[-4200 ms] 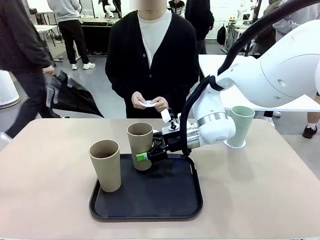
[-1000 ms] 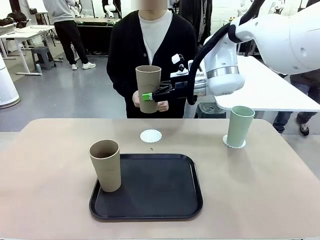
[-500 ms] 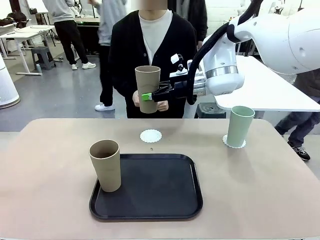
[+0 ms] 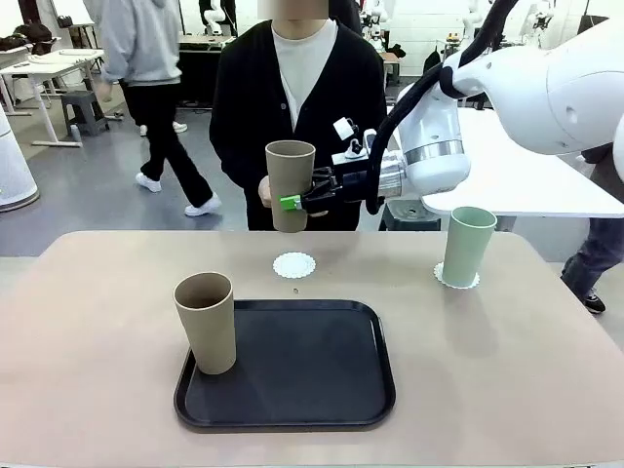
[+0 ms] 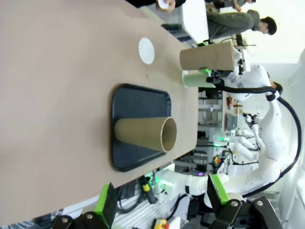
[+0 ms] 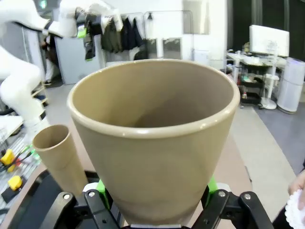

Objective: Place coasters on the table and set cups on them.
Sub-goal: Take one Reusable plastic cup from the Flat Tray and place it on a coaster set by the human.

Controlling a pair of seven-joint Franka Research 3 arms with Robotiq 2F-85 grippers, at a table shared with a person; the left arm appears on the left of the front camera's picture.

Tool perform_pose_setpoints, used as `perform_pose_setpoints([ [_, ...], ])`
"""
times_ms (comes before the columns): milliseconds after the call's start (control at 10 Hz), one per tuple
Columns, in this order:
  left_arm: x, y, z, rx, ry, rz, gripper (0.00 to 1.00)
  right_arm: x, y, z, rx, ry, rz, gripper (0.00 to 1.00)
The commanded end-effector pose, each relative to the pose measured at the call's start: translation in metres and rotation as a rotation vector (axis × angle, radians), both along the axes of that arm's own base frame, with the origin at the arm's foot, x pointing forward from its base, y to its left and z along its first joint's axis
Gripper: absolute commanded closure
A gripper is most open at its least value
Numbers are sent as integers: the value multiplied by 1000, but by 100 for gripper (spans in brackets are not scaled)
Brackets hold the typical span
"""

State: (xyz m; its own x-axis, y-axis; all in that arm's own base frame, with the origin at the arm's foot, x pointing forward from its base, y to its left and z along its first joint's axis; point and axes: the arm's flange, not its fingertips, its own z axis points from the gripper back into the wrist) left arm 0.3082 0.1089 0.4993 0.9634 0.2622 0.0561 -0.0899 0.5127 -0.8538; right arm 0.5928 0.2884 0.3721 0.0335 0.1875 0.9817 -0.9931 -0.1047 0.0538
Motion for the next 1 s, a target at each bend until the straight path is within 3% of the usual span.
perform_pose_setpoints([
  [0, -1, 0, 0, -11, -11, -1, 0, 24, -4, 0, 0, -23, 105, 17],
  [900, -1, 0, 0, -11, -11, -1, 0, 77, 3, -44, -8, -2, 127, 17],
])
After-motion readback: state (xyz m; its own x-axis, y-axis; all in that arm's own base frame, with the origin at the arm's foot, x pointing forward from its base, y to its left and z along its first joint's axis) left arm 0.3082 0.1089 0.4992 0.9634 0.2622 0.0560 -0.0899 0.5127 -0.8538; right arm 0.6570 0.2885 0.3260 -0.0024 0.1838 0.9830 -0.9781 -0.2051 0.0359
